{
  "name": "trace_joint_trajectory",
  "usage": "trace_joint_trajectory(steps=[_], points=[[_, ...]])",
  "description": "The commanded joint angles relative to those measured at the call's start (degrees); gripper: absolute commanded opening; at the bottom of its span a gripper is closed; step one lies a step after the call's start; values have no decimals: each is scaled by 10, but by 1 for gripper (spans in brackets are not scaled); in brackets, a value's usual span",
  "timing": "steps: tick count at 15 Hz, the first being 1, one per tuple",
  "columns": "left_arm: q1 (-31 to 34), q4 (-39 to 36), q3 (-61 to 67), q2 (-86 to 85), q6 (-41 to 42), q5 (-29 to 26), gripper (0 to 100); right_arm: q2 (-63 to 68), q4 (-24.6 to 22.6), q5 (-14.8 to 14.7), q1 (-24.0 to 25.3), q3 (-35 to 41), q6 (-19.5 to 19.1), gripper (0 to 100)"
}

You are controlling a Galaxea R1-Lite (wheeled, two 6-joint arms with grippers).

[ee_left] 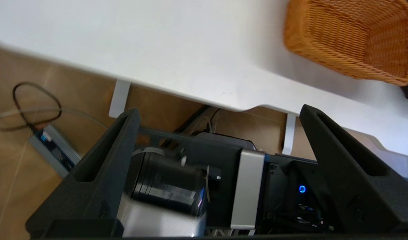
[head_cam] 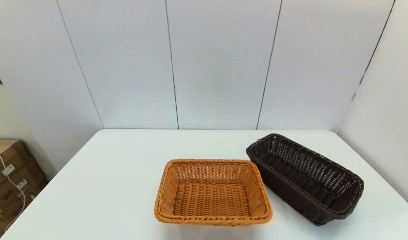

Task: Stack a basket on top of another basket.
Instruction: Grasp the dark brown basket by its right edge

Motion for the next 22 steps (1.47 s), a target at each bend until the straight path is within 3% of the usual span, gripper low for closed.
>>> trace_joint_trajectory(steps=[1,8,12,16,20,22], points=[[46,60,3,-100,8,-1,100,0,0,0,0,0,1,100],[81,117,23,-205,22,-2,100,0,0,0,0,0,0,100],[79,106,42,-267,87,6,100,0,-1,-1,0,1,1,100],[77,-68,143,-305,175,37,100,0,-1,0,0,1,1,100],[77,-403,334,-305,297,38,100,0,-1,0,0,0,1,100],[77,-522,422,-305,339,37,100,0,-1,0,0,0,1,100]])
